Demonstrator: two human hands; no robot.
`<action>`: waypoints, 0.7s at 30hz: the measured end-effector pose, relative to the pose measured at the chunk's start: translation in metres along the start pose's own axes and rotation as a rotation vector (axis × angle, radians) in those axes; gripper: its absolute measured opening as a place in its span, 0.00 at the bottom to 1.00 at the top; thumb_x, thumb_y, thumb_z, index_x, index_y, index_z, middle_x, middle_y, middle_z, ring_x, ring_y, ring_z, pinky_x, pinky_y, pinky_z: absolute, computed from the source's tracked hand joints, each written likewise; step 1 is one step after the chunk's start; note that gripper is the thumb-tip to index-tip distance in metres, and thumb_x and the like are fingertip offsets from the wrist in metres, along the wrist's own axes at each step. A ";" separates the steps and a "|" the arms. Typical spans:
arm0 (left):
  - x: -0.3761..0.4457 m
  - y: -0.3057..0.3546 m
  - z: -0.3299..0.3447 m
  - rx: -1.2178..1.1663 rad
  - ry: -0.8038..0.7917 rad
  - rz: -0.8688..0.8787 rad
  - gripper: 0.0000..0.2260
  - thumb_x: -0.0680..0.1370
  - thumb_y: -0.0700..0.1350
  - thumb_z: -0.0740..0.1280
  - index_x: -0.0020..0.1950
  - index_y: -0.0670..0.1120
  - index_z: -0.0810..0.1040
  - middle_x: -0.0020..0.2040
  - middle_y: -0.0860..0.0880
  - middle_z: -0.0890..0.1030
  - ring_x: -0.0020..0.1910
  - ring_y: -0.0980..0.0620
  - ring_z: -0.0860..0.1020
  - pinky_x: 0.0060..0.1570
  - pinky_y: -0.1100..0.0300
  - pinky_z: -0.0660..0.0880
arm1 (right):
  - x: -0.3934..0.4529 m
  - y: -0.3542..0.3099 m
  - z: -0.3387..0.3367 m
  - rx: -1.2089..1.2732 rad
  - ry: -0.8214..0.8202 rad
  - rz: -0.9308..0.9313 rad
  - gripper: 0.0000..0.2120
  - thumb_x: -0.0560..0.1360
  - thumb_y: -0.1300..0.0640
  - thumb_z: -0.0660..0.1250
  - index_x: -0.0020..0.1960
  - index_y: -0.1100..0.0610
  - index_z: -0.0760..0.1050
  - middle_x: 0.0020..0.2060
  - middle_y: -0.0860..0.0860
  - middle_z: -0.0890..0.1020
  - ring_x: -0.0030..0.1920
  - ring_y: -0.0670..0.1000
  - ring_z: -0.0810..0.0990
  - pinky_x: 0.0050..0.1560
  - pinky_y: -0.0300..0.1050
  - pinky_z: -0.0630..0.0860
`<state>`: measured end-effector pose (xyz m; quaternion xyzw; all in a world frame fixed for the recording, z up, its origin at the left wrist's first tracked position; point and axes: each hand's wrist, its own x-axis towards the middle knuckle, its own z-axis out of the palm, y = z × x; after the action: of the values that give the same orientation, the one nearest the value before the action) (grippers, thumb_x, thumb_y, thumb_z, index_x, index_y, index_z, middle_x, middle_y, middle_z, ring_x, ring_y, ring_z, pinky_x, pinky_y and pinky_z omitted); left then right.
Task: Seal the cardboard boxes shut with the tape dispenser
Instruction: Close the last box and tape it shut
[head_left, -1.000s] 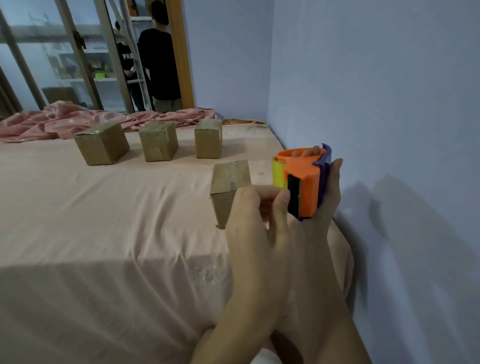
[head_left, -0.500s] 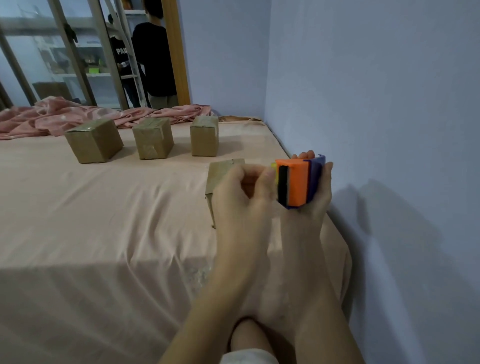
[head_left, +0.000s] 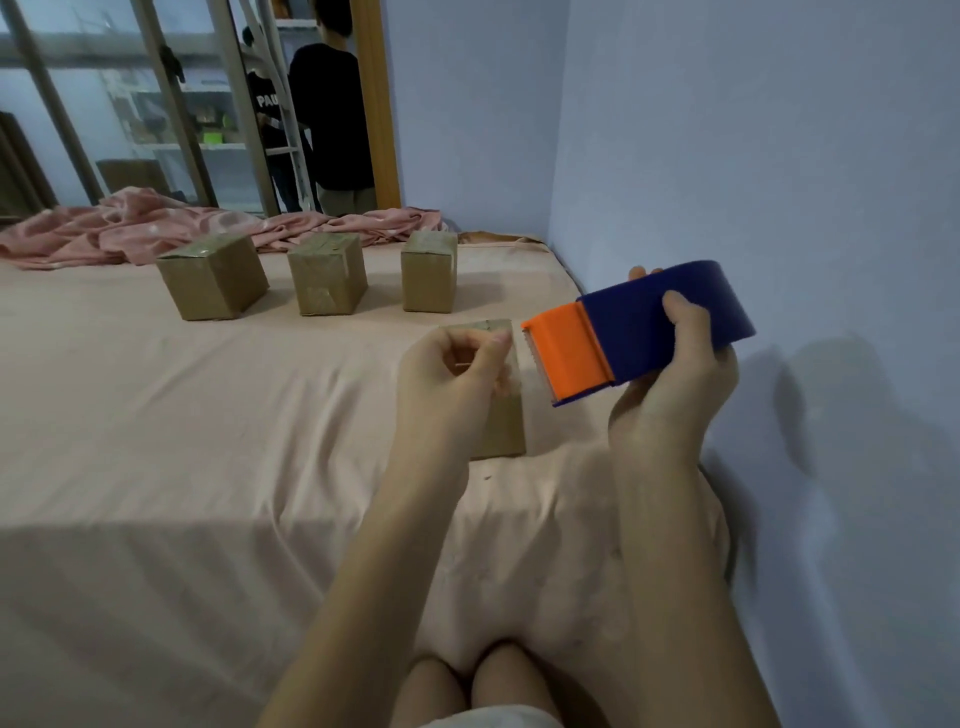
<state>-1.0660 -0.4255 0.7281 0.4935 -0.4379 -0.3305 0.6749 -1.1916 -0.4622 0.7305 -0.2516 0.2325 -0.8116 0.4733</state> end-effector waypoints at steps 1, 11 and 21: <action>0.002 -0.001 0.000 0.031 0.033 0.013 0.06 0.77 0.42 0.67 0.41 0.44 0.78 0.30 0.52 0.78 0.29 0.59 0.76 0.40 0.61 0.76 | -0.002 -0.001 0.002 0.006 -0.049 -0.008 0.19 0.68 0.58 0.70 0.57 0.61 0.73 0.43 0.52 0.84 0.45 0.51 0.84 0.36 0.40 0.78; -0.003 -0.007 -0.003 0.062 0.169 0.152 0.05 0.78 0.42 0.65 0.42 0.46 0.75 0.38 0.50 0.79 0.35 0.59 0.77 0.36 0.67 0.74 | -0.013 0.011 0.021 -0.121 -0.056 -0.078 0.19 0.76 0.50 0.65 0.62 0.57 0.68 0.50 0.53 0.83 0.44 0.47 0.84 0.35 0.39 0.78; 0.001 -0.025 -0.008 0.085 0.266 0.120 0.07 0.78 0.41 0.65 0.41 0.49 0.73 0.38 0.50 0.78 0.36 0.55 0.75 0.34 0.69 0.71 | -0.017 0.026 0.041 -0.050 0.241 -0.132 0.14 0.72 0.54 0.72 0.48 0.46 0.67 0.48 0.51 0.82 0.41 0.46 0.84 0.32 0.37 0.77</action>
<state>-1.0583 -0.4305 0.7033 0.5339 -0.3870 -0.2026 0.7240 -1.1415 -0.4642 0.7425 -0.1785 0.2908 -0.8593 0.3811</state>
